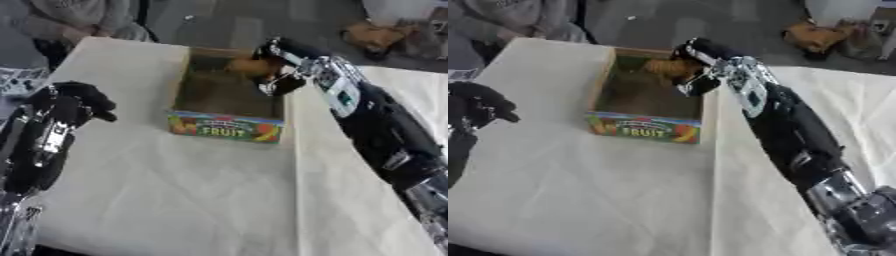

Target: Pick up objects on the table and place them in the box.

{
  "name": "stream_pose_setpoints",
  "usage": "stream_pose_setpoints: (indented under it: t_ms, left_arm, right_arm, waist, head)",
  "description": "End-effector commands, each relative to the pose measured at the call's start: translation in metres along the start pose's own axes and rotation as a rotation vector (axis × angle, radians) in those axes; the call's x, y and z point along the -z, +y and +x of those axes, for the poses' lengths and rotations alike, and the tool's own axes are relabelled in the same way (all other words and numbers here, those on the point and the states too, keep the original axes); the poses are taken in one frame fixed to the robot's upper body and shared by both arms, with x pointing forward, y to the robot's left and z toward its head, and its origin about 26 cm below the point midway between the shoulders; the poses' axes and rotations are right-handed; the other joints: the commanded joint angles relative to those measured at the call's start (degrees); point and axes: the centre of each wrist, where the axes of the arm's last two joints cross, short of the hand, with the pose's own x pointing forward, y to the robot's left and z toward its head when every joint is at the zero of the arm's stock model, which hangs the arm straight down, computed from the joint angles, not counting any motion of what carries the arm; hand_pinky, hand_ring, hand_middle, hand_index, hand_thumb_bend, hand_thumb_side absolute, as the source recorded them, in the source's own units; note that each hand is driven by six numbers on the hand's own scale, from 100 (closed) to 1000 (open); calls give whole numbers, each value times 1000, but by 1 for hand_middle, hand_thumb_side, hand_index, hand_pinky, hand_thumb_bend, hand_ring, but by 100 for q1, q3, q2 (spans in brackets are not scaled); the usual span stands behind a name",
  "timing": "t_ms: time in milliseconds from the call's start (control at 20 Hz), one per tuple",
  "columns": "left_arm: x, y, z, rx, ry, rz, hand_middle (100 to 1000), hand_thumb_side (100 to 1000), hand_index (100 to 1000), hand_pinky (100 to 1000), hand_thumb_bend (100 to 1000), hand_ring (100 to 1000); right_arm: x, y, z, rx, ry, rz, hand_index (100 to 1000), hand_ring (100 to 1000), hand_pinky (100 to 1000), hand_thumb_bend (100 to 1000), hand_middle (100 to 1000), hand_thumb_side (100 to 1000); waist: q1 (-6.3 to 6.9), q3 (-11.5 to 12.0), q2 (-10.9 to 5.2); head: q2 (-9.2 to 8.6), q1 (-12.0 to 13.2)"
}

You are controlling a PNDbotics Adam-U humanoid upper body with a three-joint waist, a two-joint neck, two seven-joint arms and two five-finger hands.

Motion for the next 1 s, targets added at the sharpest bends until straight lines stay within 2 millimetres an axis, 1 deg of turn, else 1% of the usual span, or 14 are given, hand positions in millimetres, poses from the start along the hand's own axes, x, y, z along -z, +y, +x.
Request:
stream_pose_setpoints:
  t_ms: [50, 250, 400, 450, 500, 550, 600, 950, 1000]
  left_arm:
    - [8, -2, 11, -1, -45, -27, 599, 468, 713, 617, 100, 657]
    - [10, -3, 12, -7, -51, -37, 599, 468, 713, 617, 100, 658]
    - [10, -4, 12, -8, -52, -38, 599, 468, 713, 617, 100, 657]
    - [10, -4, 12, -9, -52, -39, 597, 468, 713, 617, 100, 658]
    - [10, -4, 12, -11, -52, -42, 599, 470, 714, 617, 100, 658]
    - [10, -4, 12, -10, -52, -44, 599, 470, 714, 617, 100, 658]
    - [10, -4, 12, -10, -51, -45, 599, 470, 714, 617, 100, 658]
    - [10, -4, 12, -8, -51, -45, 599, 470, 714, 617, 100, 658]
    - [11, -4, 12, -9, -51, -46, 599, 475, 715, 617, 100, 660]
  right_arm:
    - [9, -7, 9, -9, -21, -10, 604, 586, 641, 100, 448, 109]
    - [12, 5, 11, -1, -24, 22, 614, 598, 645, 100, 458, 114]
    - [12, 7, 11, 0, -23, 31, 617, 600, 646, 100, 460, 114]
    - [12, 8, 11, 0, -22, 33, 706, 658, 671, 350, 518, 100]
    - [12, 16, 10, 1, -12, 61, 730, 676, 678, 100, 558, 132]
    - [13, 22, 9, 1, -4, 94, 730, 676, 678, 100, 558, 132]
    - [13, 24, 9, 2, -1, 116, 730, 676, 678, 100, 558, 132]
    - [13, 23, 8, 6, 1, 147, 730, 676, 678, 100, 558, 132]
    - [12, 25, 7, 6, 5, 154, 920, 864, 779, 100, 825, 695]
  waist:
    - [25, 18, -85]
    - [25, 28, -80]
    - [25, 28, -79]
    - [25, 28, -78]
    - [22, 30, -69]
    - [23, 30, -66]
    - [23, 29, -64]
    - [25, 26, -62]
    - [21, 24, -60]
  head:
    - [-93, -61]
    - [-92, -52]
    - [-91, -49]
    - [-91, -48]
    - [-96, -45]
    - [-97, -42]
    - [-97, -39]
    - [-97, -35]
    - [-108, -33]
